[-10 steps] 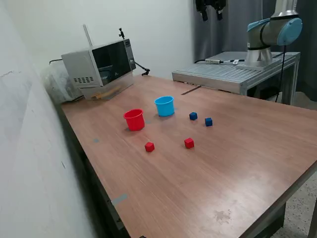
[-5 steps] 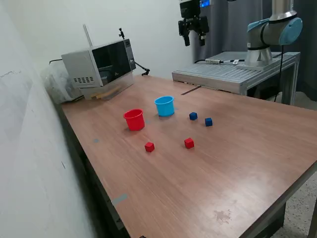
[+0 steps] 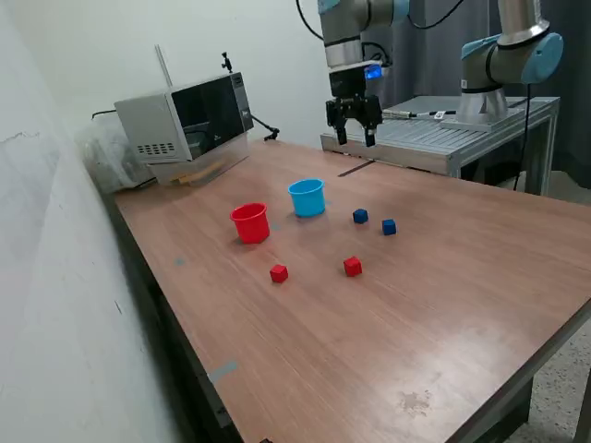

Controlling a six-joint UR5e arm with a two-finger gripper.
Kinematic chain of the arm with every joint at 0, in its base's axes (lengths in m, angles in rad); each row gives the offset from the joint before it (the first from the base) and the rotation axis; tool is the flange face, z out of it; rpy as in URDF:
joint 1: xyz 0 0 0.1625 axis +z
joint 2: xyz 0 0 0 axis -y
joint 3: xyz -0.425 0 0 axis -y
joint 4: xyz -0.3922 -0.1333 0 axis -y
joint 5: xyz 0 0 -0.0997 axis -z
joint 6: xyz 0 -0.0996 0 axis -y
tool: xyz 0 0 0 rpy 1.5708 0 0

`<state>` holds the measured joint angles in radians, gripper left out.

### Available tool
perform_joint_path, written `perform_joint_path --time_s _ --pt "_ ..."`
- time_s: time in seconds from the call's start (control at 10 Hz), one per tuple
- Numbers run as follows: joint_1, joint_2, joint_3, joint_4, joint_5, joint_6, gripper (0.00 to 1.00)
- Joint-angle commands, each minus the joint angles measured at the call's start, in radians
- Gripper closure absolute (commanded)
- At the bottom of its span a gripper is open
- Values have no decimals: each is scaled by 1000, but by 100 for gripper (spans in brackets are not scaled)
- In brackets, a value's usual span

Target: Place red objects in the red bin, and blue objects in the blue bin.

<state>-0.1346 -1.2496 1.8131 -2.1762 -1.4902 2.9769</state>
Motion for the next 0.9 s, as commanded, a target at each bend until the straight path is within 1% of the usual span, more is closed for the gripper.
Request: perform_joint_path --time_s 0.0,0.1,0.3,0.5,0.8 --pt "3 99 6 -72 22 -1 0" --pt "4 119 5 -88 22 -1 0" --pt "32 162 6 -140 22 -1 0" --pt "35 214 3 -169 21 -1 0" --pt "32 266 -1 -175 16 -1 0"
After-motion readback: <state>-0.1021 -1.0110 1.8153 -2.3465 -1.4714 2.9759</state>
